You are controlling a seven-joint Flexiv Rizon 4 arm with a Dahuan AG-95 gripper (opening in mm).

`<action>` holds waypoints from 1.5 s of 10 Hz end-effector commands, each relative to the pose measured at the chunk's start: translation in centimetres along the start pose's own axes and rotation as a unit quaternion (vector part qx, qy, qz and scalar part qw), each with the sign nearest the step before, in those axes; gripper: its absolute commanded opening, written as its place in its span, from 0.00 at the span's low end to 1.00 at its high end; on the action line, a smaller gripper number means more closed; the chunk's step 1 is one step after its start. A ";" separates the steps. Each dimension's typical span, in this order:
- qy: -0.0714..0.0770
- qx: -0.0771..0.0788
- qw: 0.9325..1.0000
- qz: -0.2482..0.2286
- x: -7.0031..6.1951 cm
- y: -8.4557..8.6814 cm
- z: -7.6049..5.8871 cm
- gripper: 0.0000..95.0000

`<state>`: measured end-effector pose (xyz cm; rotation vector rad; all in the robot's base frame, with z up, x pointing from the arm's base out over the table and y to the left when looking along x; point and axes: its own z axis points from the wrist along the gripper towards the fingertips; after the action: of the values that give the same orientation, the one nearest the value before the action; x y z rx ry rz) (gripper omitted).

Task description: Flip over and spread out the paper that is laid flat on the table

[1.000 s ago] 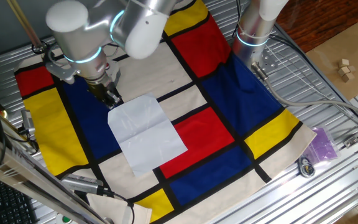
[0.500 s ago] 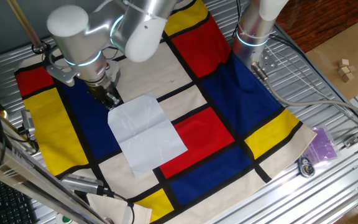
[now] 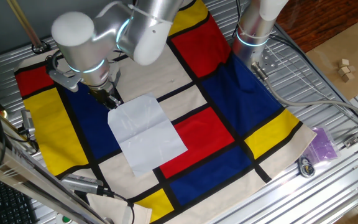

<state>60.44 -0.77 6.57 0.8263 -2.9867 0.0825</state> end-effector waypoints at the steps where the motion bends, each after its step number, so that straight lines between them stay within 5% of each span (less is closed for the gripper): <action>1: 0.007 0.016 1.000 0.000 0.1 -0.1 0.0 0.00; 7: -0.001 0.008 1.000 -0.023 -0.7 -0.5 0.7 0.00; 8: -0.005 0.003 1.000 -0.028 -0.9 -0.7 1.2 0.20; 10: -0.011 -0.004 0.999 -0.038 -1.0 -0.8 1.6 0.20; 11: -0.012 -0.006 0.999 -0.043 -1.0 -0.8 1.7 0.40; 15: -0.010 -0.005 0.999 -0.046 -1.2 -1.0 2.7 0.40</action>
<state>61.89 -1.18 3.63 0.9680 -2.9624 0.0542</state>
